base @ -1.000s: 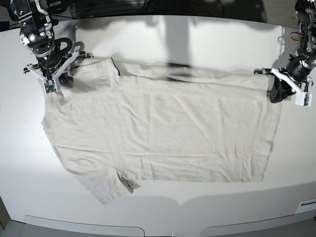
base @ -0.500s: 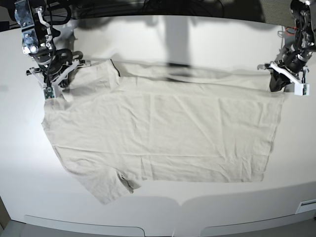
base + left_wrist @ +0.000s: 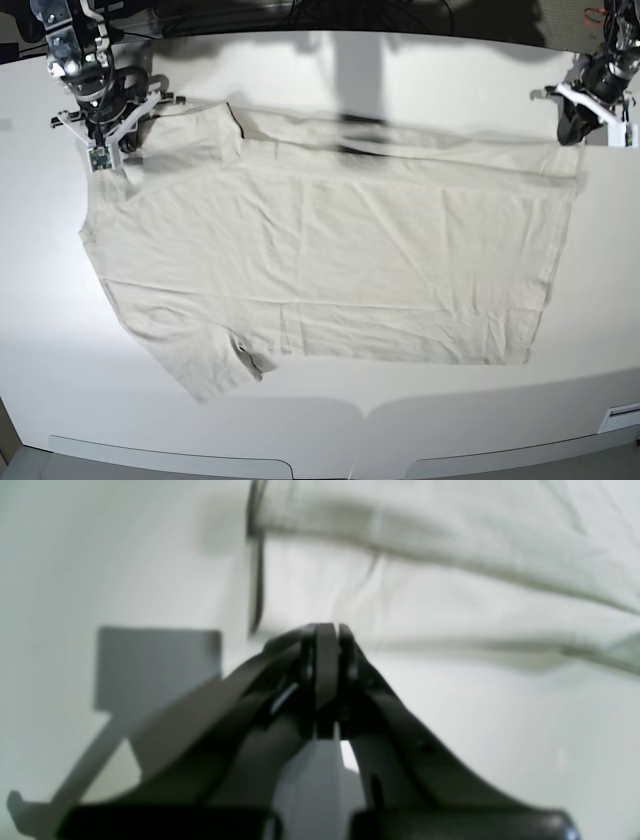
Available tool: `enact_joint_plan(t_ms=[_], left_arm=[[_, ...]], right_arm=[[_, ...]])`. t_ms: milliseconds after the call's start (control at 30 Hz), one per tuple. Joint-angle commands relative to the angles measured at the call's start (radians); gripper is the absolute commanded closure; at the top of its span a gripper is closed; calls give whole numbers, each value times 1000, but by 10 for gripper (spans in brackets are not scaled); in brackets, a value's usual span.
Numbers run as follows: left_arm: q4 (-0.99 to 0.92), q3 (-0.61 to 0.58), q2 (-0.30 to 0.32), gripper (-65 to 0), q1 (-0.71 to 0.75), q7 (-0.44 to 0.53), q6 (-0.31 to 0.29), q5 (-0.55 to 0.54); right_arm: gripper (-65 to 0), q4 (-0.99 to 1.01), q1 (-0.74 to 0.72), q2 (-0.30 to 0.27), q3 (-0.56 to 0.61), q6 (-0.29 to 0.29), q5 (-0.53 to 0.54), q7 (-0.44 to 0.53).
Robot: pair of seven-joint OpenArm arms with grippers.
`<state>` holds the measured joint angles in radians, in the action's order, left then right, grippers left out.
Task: Fold the T-shirt properly
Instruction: 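Release the shirt and reposition both grippers along the shoulder seam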
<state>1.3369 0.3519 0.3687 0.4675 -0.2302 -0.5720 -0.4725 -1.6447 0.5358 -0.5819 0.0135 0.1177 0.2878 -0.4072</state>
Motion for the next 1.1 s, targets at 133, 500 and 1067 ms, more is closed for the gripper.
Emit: enact_joint_plan(t_ms=[133, 500, 1067], left_arm=[[0, -4, 6, 0, 77, -80, 23, 49], [316, 33, 5, 0, -4, -89, 60, -30], [-116, 33, -61, 0, -163, -89, -23, 98]], right_arm=[[0, -30, 65, -11, -2, 4, -59, -10], [0, -30, 63, -11, -1, 3, -50, -2], [0, -30, 63, -11, -1, 6, -52, -20]])
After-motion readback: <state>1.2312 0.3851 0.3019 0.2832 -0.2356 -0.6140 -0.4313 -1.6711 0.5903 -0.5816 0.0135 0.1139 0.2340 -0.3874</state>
